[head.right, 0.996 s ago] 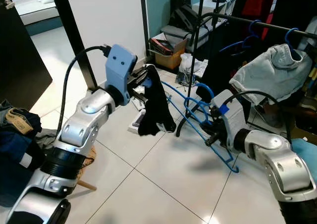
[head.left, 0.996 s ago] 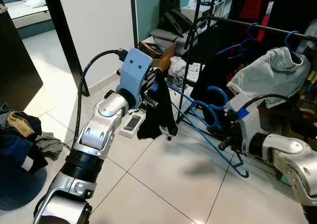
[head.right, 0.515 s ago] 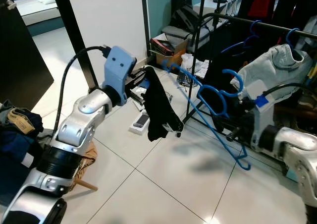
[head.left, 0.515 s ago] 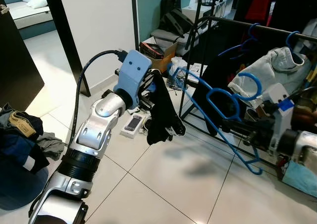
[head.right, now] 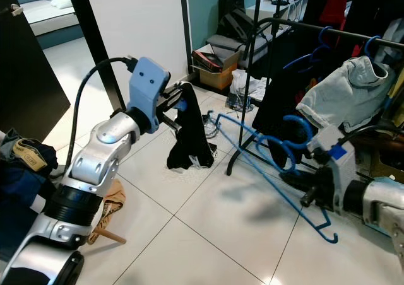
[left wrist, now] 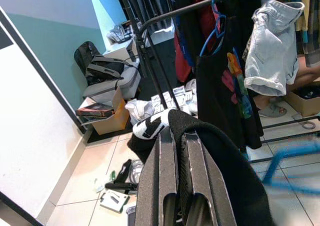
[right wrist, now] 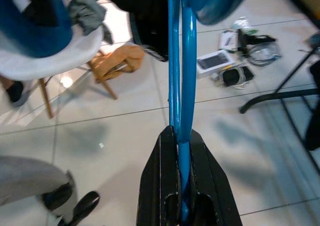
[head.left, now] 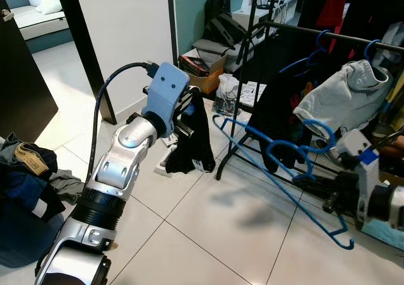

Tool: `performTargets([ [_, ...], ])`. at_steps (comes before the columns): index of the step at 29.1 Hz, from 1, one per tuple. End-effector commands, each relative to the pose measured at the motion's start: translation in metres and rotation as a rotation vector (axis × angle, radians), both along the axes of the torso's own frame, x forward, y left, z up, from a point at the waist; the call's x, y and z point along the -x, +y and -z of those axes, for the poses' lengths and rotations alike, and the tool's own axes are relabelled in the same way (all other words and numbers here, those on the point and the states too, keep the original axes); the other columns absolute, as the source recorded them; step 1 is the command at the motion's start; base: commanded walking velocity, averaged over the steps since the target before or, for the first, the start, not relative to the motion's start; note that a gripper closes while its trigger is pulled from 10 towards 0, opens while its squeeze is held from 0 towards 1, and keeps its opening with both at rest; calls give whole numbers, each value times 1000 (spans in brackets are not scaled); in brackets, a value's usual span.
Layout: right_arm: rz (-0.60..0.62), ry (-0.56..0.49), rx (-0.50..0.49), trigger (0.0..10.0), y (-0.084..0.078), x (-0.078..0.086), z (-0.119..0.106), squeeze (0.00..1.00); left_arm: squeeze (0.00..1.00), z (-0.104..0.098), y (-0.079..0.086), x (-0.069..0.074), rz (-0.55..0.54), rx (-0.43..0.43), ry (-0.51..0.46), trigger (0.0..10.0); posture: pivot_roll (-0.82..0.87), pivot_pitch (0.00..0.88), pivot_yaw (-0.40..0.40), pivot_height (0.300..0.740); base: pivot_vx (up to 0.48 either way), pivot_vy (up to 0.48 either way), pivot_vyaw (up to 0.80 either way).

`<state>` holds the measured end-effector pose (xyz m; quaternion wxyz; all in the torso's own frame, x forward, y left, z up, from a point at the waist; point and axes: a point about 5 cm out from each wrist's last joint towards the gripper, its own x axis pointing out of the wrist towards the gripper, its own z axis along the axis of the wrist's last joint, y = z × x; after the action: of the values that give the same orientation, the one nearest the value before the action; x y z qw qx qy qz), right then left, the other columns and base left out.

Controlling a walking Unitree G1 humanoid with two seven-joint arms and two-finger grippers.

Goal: Hang hanger

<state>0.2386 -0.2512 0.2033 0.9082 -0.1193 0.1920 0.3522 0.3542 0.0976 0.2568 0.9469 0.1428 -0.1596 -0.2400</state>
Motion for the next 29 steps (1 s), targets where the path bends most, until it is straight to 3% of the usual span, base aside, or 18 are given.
performTargets([
  [1,-40,40,17,10000,6,4,6,0,0,-2,-1,2,12,-3,-17,10000,-84,0,51,740,0,0,0],
  [8,-81,90,42,10000,12,9,14,0,0,-3,-1,3,12,3,-25,10000,-82,0,48,740,0,0,0],
  [14,-53,81,75,10000,12,4,17,0,0,-10,-5,7,46,28,-46,10000,-77,0,46,740,0,0,0],
  [20,24,56,72,10000,15,-11,21,0,0,-15,-17,21,178,64,-71,10000,-71,0,45,740,0,0,0],
  [29,50,64,64,10000,18,-16,26,0,0,-11,-17,25,203,69,-63,10000,-60,0,42,740,0,0,0],
])
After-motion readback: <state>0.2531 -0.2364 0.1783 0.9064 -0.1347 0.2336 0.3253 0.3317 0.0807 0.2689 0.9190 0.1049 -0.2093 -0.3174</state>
